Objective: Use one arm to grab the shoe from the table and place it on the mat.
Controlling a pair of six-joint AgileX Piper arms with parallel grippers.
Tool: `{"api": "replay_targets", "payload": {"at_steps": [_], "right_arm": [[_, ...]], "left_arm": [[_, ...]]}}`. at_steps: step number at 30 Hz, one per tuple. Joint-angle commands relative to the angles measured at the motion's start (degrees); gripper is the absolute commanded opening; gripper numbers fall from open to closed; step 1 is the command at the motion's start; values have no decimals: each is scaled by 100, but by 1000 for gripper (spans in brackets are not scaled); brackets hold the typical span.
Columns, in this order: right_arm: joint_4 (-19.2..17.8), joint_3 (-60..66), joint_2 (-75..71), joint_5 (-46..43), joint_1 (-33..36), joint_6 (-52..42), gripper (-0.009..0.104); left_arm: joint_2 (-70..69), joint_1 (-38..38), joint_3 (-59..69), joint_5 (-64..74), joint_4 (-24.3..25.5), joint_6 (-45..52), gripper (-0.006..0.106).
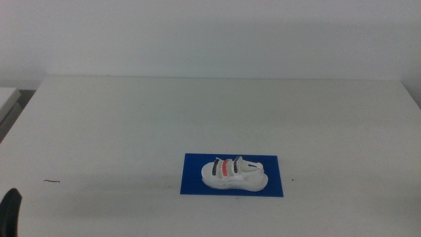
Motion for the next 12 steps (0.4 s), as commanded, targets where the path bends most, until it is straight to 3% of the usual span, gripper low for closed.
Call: {"api": "replay_targets", "payload": {"at_steps": [1, 12], "right_arm": [[-42, 14, -27, -47, 10, -20, 79], [-42, 14, -27, -47, 10, -20, 79]], "left_arm": [[-18, 27, -3, -6, -66, 4, 94], [-18, 27, -3, -20, 273, 4, 94]]}}
